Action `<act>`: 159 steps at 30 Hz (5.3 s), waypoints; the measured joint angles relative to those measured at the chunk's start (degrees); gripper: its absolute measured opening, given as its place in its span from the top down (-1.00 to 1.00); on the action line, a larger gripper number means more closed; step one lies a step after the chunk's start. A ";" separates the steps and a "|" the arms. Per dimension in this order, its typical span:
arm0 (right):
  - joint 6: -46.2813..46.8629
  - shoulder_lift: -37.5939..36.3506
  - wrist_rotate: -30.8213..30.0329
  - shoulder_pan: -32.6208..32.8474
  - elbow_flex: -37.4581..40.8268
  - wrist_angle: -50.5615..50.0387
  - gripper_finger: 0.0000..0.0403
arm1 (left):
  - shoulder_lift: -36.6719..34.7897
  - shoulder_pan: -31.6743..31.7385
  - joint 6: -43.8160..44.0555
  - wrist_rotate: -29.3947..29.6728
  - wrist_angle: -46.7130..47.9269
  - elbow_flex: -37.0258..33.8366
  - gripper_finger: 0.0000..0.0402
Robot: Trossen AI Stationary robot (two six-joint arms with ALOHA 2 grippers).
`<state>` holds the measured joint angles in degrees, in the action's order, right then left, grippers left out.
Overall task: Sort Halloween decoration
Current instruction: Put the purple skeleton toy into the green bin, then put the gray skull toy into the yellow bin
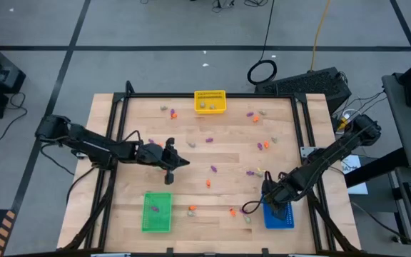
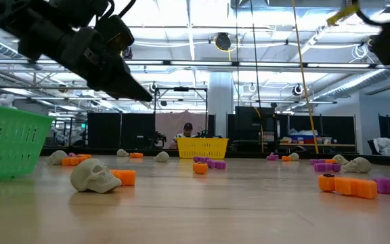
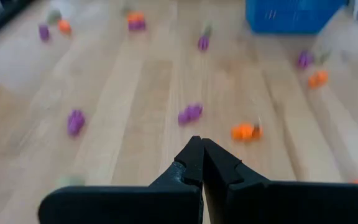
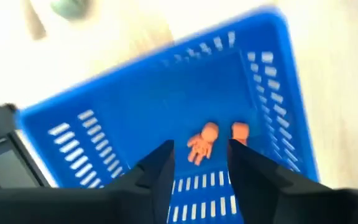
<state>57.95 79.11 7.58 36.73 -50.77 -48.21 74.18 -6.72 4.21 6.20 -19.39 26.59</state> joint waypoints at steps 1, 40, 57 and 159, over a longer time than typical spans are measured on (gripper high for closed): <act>-0.90 0.00 -1.10 0.00 -1.09 -0.84 0.34 | -0.89 0.00 0.02 0.02 4.78 1.38 0.99; -67.64 0.24 -10.36 -30.03 -8.05 30.38 0.99 | 9.96 2.58 -1.40 -0.24 49.70 10.40 0.48; -67.66 0.24 -10.66 -30.03 -8.05 30.38 0.99 | 9.60 1.42 -3.38 0.25 56.07 17.82 0.94; -78.66 0.31 -5.78 -46.42 2.48 50.80 1.00 | 36.46 57.72 -42.44 -8.07 86.04 63.47 1.00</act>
<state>-20.71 79.42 1.80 -9.69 -48.29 2.59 110.64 51.00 -38.23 -1.87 66.65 90.06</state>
